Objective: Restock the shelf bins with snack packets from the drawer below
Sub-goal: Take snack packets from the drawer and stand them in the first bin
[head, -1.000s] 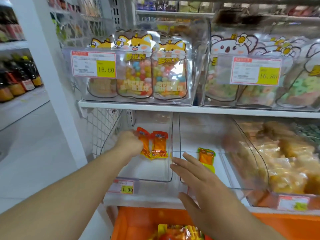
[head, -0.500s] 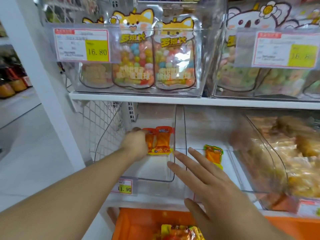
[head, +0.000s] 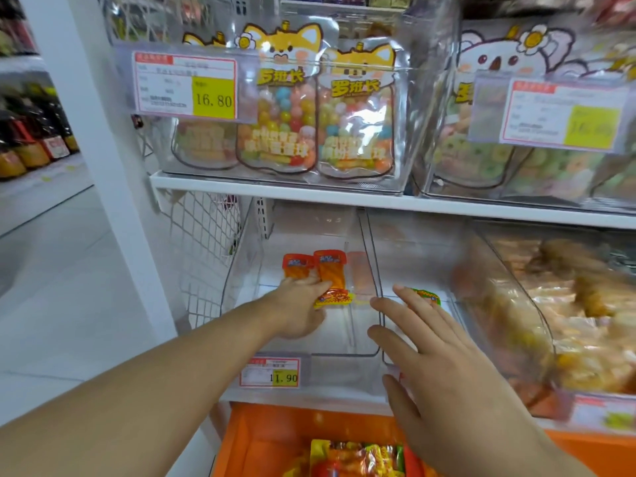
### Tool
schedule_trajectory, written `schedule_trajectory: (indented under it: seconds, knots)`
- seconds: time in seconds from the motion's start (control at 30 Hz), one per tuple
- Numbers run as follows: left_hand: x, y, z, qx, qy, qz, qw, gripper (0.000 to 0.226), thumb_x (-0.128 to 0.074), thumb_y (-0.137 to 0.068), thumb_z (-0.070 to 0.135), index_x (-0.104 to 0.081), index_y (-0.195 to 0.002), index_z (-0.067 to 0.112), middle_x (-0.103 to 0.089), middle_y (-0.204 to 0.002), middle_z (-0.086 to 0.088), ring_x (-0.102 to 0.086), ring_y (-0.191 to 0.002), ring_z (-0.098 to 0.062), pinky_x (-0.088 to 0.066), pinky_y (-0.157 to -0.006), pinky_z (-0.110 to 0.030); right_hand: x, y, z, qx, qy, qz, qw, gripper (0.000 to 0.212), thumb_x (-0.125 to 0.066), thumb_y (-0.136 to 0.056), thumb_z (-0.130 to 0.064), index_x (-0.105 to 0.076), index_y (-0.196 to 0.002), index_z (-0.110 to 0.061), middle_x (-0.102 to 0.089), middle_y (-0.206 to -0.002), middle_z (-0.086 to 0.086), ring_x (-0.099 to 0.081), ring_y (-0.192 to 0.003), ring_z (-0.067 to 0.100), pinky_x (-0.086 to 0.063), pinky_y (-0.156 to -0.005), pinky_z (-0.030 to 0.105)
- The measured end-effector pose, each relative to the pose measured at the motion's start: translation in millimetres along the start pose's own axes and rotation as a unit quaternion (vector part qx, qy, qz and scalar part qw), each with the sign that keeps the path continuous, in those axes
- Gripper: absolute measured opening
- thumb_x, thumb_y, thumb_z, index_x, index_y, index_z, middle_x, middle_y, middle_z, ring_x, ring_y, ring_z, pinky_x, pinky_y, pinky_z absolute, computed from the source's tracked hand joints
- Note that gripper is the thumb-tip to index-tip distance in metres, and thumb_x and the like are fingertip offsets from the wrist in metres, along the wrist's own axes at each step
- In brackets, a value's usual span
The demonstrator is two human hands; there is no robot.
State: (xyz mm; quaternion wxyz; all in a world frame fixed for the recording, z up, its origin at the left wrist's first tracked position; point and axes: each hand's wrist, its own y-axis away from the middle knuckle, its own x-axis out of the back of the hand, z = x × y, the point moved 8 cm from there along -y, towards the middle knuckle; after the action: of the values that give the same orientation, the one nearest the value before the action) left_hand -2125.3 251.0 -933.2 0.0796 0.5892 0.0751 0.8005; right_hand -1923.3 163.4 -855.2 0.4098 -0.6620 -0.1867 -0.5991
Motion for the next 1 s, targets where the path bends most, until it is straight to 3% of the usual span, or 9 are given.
schedule_trajectory:
  seconds: [0.13, 0.3, 0.43, 0.57, 0.63, 0.7, 0.77, 0.9, 1.0]
  knots:
    - [-6, -2, 0, 0.008, 0.007, -0.001, 1.000, 0.072, -0.051, -0.105, 0.039, -0.011, -0.165, 0.031, -0.002, -0.174, -0.001, -0.008, -0.158, -0.033, -0.016, -0.128, -0.044, 1, 1, 1, -0.007, -0.035, 0.004, 0.999, 0.043, -0.069, -0.082, -0.026, -0.062, -0.125, -0.027, -0.040, -0.159, -0.006, -0.033, -0.153, 0.022, -0.038, -0.118, 0.038]
    - [-4, -3, -5, -0.021, 0.000, 0.010, 1.000, 0.077, -0.057, -0.103, 0.034, -0.012, -0.165, 0.032, -0.011, -0.173, 0.001, -0.011, -0.158, -0.024, -0.018, -0.128, -0.038, 0, 4, -6, -0.025, -0.077, -0.005, 0.997, 0.041, -0.066, -0.084, -0.027, -0.063, -0.124, -0.029, -0.038, -0.158, -0.015, -0.036, -0.150, 0.009, -0.046, -0.103, 0.024]
    - [-2, -3, -3, -0.050, -0.017, 0.002, 0.999, 0.081, -0.061, -0.101, 0.028, -0.012, -0.165, 0.032, -0.012, -0.173, 0.002, -0.012, -0.158, -0.020, -0.017, -0.126, -0.032, 5, 6, -11, -0.036, -0.090, -0.005, 0.995, 0.038, -0.061, -0.085, -0.028, -0.065, -0.122, -0.030, -0.042, -0.153, -0.016, -0.043, -0.144, 0.006, -0.056, -0.090, 0.022]
    - [-5, -3, -2, -0.053, -0.018, 0.000, 0.998, 0.082, -0.060, -0.100, 0.027, -0.010, -0.165, 0.036, -0.009, -0.173, 0.004, -0.008, -0.159, -0.020, -0.017, -0.128, -0.036, 6, 8, -13, -0.044, -0.088, -0.011, 0.995, 0.037, -0.064, -0.083, -0.027, -0.068, -0.120, -0.029, -0.048, -0.147, -0.015, -0.047, -0.141, 0.007, -0.055, -0.088, 0.019]
    - [-8, -2, -3, -0.047, -0.017, -0.010, 0.999, 0.083, -0.059, -0.101, 0.027, -0.007, -0.165, 0.038, -0.004, -0.174, 0.007, -0.003, -0.160, -0.021, -0.014, -0.129, -0.039, 6, 10, -14, -0.051, -0.090, -0.022, 0.994, 0.037, -0.067, -0.080, -0.026, -0.069, -0.116, -0.029, -0.050, -0.144, -0.016, -0.049, -0.138, 0.006, -0.047, -0.085, 0.008]
    - [-8, -2, -3, -0.037, -0.028, -0.018, 0.999, 0.082, -0.055, -0.103, 0.026, -0.003, -0.164, 0.041, 0.000, -0.174, 0.008, 0.000, -0.160, -0.025, -0.012, -0.128, -0.042, 8, 10, -13, -0.066, -0.078, -0.025, 0.994, 0.036, -0.071, -0.076, -0.026, -0.069, -0.112, -0.031, -0.053, -0.140, -0.017, -0.051, -0.133, 0.004, -0.022, -0.080, -0.005]
    - [-9, -2, -3, -0.024, -0.039, -0.023, 0.999, 0.081, -0.052, -0.104, 0.027, 0.000, -0.163, 0.043, 0.001, -0.174, 0.007, 0.002, -0.159, -0.030, -0.009, -0.127, -0.044, 8, 10, -13, -0.065, -0.068, -0.020, 0.995, 0.037, -0.071, -0.076, -0.025, -0.070, -0.113, -0.030, -0.053, -0.140, -0.017, -0.052, -0.132, 0.005, -0.021, -0.083, -0.003]
    - [-8, -6, -3, -0.014, -0.057, -0.019, 0.998, 0.080, -0.051, -0.104, 0.029, 0.002, -0.163, 0.044, -0.004, -0.174, 0.008, 0.001, -0.159, -0.030, -0.008, -0.127, -0.046, 6, 10, -14, -0.049, -0.081, -0.012, 0.995, 0.038, -0.068, -0.081, -0.023, -0.068, -0.119, -0.027, -0.050, -0.143, -0.016, -0.049, -0.137, 0.007, -0.051, -0.091, 0.017]
    - [-9, -8, -5, -0.014, -0.026, -0.019, 0.999, 0.080, -0.053, -0.103, 0.026, -0.003, -0.163, 0.043, -0.005, -0.173, 0.008, 0.001, -0.160, -0.028, -0.009, -0.128, -0.046, 4, 10, -13, -0.043, -0.090, -0.019, 0.995, 0.040, -0.066, -0.082, -0.022, -0.066, -0.123, -0.027, -0.047, -0.146, -0.017, -0.046, -0.139, 0.007, -0.051, -0.097, 0.020]
